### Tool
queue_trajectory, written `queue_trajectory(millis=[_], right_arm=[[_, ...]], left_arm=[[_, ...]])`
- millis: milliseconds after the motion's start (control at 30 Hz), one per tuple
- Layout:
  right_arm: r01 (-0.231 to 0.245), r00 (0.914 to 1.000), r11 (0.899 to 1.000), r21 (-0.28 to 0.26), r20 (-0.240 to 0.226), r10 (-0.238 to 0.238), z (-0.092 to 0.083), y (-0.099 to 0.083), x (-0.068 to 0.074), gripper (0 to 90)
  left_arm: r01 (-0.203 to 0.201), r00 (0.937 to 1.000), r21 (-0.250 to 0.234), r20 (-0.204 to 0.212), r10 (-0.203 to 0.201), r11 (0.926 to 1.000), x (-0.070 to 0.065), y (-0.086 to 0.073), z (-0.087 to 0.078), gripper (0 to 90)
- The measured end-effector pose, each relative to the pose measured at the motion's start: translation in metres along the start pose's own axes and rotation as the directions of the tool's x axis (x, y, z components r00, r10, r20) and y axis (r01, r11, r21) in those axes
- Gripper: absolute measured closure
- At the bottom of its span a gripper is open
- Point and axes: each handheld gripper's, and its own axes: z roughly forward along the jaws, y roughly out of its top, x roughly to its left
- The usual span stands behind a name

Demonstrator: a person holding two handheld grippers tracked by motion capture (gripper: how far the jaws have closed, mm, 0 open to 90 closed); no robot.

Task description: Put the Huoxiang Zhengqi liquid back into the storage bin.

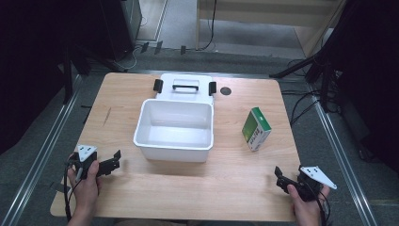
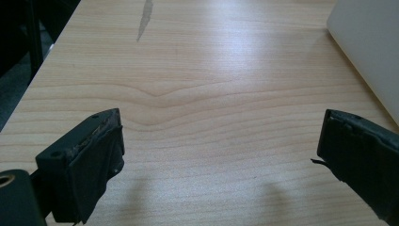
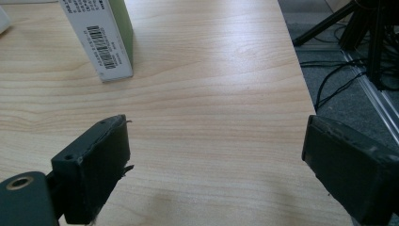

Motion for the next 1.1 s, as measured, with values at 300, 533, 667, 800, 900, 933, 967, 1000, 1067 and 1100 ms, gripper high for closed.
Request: queue_trajectory(millis=[300,533,667,800,900,933,967,1000,1067,1100], right_arm=[[0.029,0.9993,1.000,0.003,0.021,-0.029,0.000,0.000,0.003,7.9],[0.086,0.9948,0.995,0.047,0.049,-0.089,-0.002,0.009,0.007,7.9],[0.128,0.9901,0.988,0.089,0.047,-0.132,-0.003,0.016,0.013,7.9],[0.183,0.9805,0.967,0.176,0.038,-0.193,0.000,0.029,0.021,7.9],[0.283,0.9507,0.911,0.300,0.038,-0.308,0.007,0.044,0.031,7.8],[0.283,0.9507,0.911,0.300,0.038,-0.308,0.007,0.044,0.031,7.8],[0.303,0.9424,0.884,0.356,0.026,-0.334,0.009,0.051,0.034,7.8],[0.303,0.9424,0.884,0.356,0.026,-0.334,0.009,0.051,0.034,7.8],[0.324,0.9351,0.844,0.428,-0.009,-0.354,0.013,0.063,0.039,7.9],[0.324,0.9351,0.844,0.428,-0.009,-0.354,0.013,0.063,0.039,7.9]], left_arm=[[0.007,1.0000,-0.007,0.002,-0.007,1.0000,0.000,0.000,0.000,2.0],[0.009,1.0000,-0.010,0.000,-0.009,0.9999,0.001,0.000,0.000,2.0],[0.014,0.9999,-0.011,0.002,-0.014,0.9998,0.001,0.000,0.000,2.0],[0.012,0.9999,-0.003,0.002,-0.012,0.9999,0.001,0.000,0.000,2.0],[0.013,0.9999,-0.002,0.003,-0.013,0.9999,0.001,0.000,0.000,2.0],[0.013,0.9999,-0.003,0.002,-0.013,0.9999,0.001,0.000,0.000,2.0],[0.015,0.9999,-0.004,0.002,-0.015,0.9999,0.001,0.000,0.000,2.0],[0.015,0.9999,-0.004,0.002,-0.015,0.9999,0.001,0.000,0.000,2.0],[0.016,0.9999,-0.004,0.004,-0.015,0.9999,0.001,0.000,0.000,2.0],[0.016,0.9999,-0.003,0.005,-0.016,0.9999,0.001,0.000,0.000,2.0]])
